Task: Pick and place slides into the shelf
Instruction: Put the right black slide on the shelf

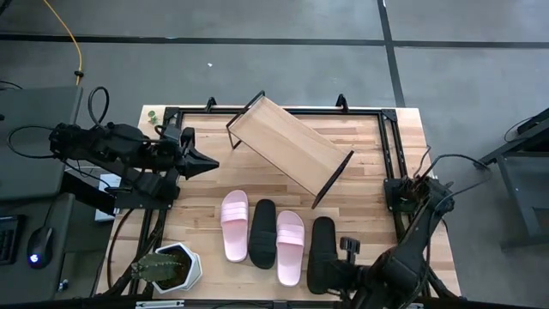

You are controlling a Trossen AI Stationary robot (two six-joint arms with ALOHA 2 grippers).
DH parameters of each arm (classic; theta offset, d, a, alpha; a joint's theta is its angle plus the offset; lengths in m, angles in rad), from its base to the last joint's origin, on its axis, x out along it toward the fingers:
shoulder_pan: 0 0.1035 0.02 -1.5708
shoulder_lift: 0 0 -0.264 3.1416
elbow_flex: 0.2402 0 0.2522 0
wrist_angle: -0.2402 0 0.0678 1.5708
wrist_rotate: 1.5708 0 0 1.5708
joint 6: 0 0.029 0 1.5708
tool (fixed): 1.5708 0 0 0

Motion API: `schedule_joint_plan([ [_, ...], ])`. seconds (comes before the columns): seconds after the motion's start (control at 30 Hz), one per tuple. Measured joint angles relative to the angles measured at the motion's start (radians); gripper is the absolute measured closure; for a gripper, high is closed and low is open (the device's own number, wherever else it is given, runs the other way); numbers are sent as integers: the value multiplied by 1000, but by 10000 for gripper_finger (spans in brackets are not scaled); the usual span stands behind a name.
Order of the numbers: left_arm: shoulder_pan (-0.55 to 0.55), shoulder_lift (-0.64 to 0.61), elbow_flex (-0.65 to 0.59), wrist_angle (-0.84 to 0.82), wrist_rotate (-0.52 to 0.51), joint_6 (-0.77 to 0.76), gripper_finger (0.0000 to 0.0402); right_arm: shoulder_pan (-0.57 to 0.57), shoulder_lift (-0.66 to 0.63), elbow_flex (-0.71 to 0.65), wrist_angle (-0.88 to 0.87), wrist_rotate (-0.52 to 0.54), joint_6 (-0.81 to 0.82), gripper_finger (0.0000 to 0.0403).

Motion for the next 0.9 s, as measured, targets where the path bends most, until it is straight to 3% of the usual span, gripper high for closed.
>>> schedule_joint_plan([
  [0.23, 0, -1, 0, -5, 0, 2, 401, -39, 11, 0, 16, -35, 80, 402],
  [0.73, 0, 4, 0, -37, 1, 16, 401, -31, 11, 0, 48, 12, 201, 402],
  [0.9, 0, 10, 1, -38, 1, 17, 401, -52, 14, 0, 1, -48, 232, 394],
])
